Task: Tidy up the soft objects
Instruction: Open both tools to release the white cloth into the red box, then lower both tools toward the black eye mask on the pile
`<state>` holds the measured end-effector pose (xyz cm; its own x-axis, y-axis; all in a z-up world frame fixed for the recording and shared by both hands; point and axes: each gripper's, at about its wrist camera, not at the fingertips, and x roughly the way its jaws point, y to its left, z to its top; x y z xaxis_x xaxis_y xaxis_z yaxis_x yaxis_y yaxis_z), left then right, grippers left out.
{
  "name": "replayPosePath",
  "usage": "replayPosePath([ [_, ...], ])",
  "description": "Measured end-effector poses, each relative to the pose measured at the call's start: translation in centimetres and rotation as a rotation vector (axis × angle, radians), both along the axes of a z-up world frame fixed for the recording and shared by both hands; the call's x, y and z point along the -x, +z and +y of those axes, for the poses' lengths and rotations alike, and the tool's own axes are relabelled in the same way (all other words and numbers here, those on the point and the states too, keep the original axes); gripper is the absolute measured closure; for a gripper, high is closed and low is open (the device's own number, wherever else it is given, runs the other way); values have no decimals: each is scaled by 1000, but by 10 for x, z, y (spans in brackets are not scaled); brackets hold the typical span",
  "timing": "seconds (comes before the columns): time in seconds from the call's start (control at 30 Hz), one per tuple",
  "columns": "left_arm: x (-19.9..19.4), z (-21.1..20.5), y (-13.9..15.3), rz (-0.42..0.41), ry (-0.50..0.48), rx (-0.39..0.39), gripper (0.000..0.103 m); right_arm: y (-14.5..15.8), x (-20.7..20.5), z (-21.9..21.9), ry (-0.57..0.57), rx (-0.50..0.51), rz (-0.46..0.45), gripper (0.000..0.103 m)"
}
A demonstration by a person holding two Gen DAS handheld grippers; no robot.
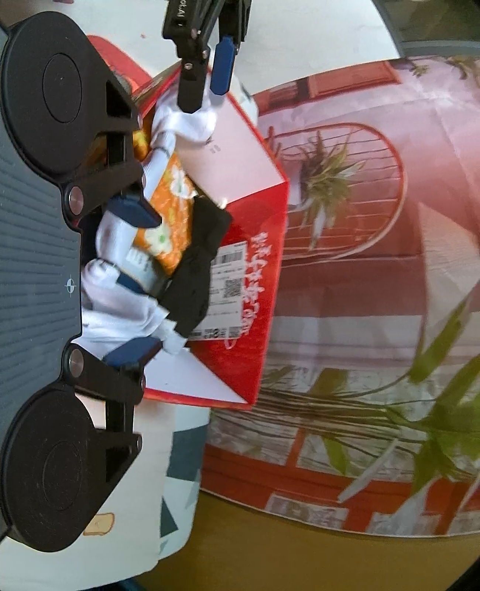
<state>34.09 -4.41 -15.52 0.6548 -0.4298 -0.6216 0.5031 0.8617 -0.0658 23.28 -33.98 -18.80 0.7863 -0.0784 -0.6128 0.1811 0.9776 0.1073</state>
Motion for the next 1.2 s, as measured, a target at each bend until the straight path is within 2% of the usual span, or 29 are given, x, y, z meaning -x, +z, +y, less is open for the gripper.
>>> replayPosePath([
  [0.07, 7, 0, 4, -25, 4, -2, 11, 4, 4, 4, 2, 11, -17, 26],
  [0.13, 16, 0, 8, -42, 14, -10, 6, 7, 9, 9, 1, 22, -39, 10],
  [0.27, 34, 4, 10, -78, 46, -27, 0, 11, 23, 18, -10, 18, -85, 0],
  [0.33, 45, 7, 10, -99, 38, -15, 0, 12, 31, 22, -33, 17, -113, 0],
  [0.47, 57, 10, -1, -42, 84, -41, 0, 8, 50, 28, -83, -19, -155, 0],
  [0.6, 75, 16, -14, -68, 130, -74, 0, 1, 67, 34, -165, -31, -164, 0],
  [0.7, 81, 21, -22, -35, 125, -66, 0, -8, 80, 41, -211, -31, -159, 0],
  [0.97, 95, 35, -56, 91, 106, 1, 0, -45, 115, 72, -187, -46, -90, 0],
  [1.2, 118, 43, -81, 121, 161, -10, 0, -82, 135, 95, -151, -76, 25, 0],
])
